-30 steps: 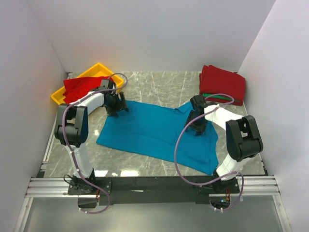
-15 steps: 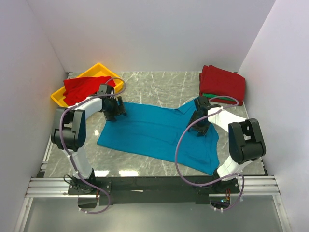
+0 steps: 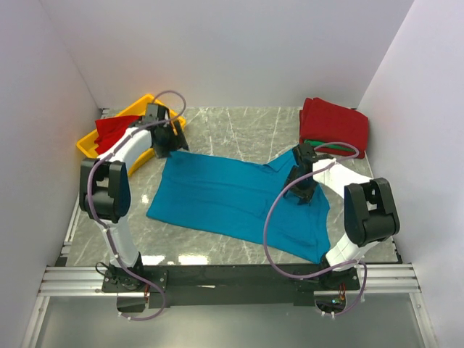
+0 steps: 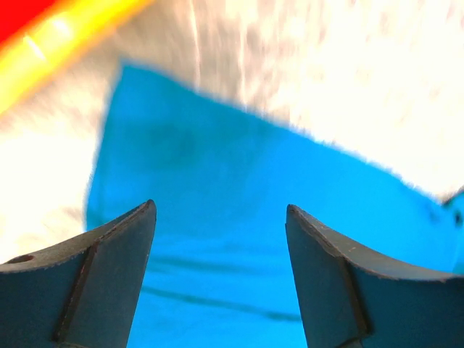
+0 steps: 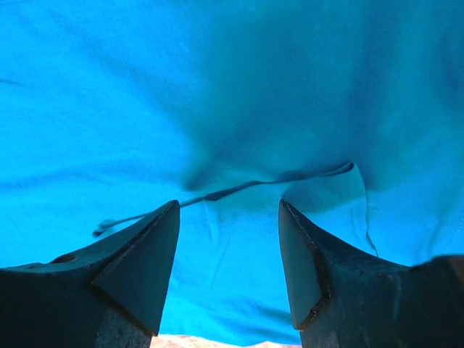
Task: Fold and stack the t-shirts
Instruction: Fold the tshirt
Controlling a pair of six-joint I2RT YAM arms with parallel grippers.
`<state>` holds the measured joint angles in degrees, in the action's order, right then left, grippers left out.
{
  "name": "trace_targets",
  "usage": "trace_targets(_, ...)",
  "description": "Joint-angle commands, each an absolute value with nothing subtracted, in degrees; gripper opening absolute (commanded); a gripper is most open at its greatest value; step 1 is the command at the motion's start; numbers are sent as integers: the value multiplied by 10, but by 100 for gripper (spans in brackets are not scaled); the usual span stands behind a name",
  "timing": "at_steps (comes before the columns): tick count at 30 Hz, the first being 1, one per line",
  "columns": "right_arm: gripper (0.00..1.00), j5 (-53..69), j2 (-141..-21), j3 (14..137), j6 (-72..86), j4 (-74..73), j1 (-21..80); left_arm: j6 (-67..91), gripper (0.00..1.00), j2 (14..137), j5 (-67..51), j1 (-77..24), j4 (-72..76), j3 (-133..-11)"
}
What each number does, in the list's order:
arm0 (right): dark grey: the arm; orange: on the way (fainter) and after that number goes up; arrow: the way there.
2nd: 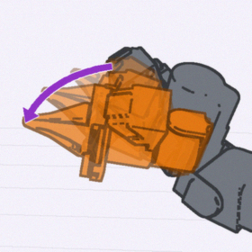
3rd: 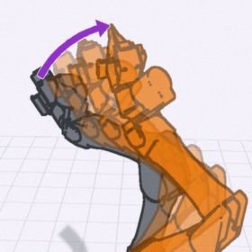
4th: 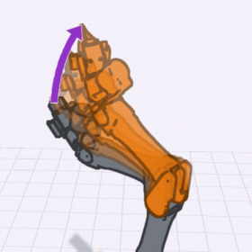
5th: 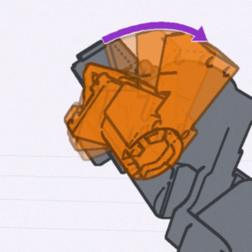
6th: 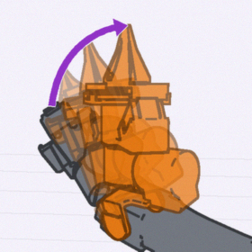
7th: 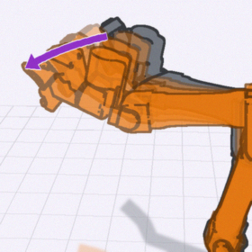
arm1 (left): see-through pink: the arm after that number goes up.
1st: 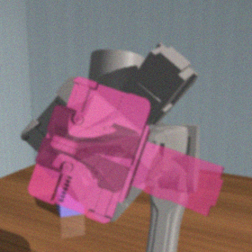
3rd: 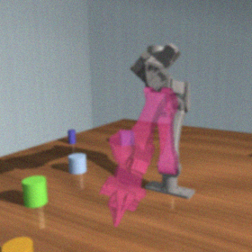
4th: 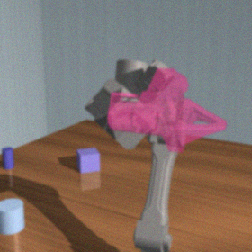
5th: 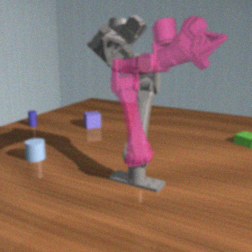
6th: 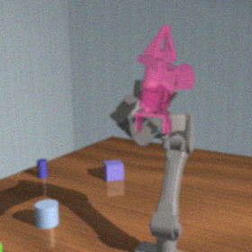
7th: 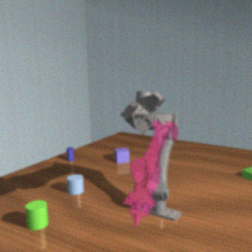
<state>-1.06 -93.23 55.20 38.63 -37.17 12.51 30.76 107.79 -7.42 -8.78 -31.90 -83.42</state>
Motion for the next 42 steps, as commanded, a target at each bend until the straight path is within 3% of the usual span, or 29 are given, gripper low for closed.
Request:
trace_targets(1, 63, -20, -914, 599, 371, -403, 120, 296, 77, 1106, -2, -77, -344, -894)
trace_targets(4, 63, -16, -911, 620, 370, -412, 120, 288, 75, 1127, 37, -77, -337, -907)
trace_targets(14, 63, 10, -917, 638, 383, -409, 120, 287, 52, 1145, 73, -77, -262, -881)
trace_targets(22, 62, 17, -918, 649, 391, -410, 120, 295, 51, 1168, 72, -77, -225, -874)
trace_targets(28, 62, 23, -904, 652, 393, -409, 120, 300, 43, 1189, 83, -83, -197, -874)
trace_targets(42, 62, 31, -875, 628, 395, -401, 119, 304, 42, 1216, 115, -90, -176, -875)
